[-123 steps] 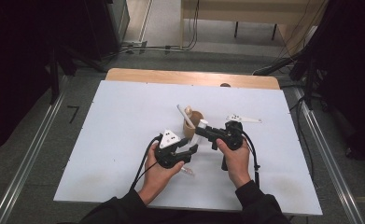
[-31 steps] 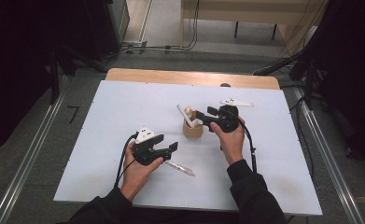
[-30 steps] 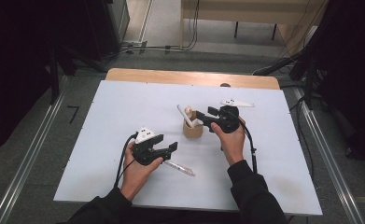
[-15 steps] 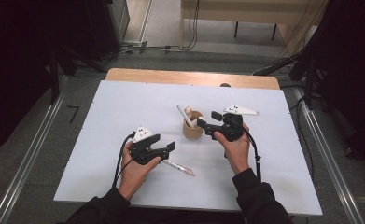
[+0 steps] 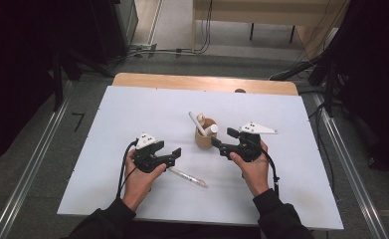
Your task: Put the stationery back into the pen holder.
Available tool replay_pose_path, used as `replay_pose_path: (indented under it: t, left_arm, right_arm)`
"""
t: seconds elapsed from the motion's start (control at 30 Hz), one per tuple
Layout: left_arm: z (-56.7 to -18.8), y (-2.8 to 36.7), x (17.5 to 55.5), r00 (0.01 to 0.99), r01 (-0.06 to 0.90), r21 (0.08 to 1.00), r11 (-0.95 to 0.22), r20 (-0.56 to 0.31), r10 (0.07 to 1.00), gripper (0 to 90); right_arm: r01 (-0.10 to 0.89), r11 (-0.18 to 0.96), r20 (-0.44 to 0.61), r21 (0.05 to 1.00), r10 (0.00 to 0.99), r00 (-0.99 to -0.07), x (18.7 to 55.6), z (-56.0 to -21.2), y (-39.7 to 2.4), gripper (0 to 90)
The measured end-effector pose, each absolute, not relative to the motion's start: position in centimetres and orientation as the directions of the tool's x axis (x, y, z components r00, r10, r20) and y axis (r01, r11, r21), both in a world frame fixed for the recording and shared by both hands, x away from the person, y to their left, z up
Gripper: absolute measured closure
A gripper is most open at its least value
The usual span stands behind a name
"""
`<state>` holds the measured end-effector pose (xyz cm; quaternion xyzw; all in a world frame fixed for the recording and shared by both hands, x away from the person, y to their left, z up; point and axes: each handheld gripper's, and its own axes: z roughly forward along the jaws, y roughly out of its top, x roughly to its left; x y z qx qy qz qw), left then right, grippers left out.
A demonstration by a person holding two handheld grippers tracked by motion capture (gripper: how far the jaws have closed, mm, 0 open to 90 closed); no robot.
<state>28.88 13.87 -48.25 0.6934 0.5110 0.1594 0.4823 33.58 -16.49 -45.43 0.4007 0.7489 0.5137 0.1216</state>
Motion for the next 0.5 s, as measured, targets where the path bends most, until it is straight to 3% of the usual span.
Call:
replay_pose_path:
  t: [0.5]
  left_arm:
    - [-48.4,16.4,29.2,0.367,0.553,0.833,0.022,-0.267,0.891,25.7]
  right_arm:
    - [0.458,0.206,0.199,0.864,0.697,-0.689,31.6,-46.8,-14.6,20.0]
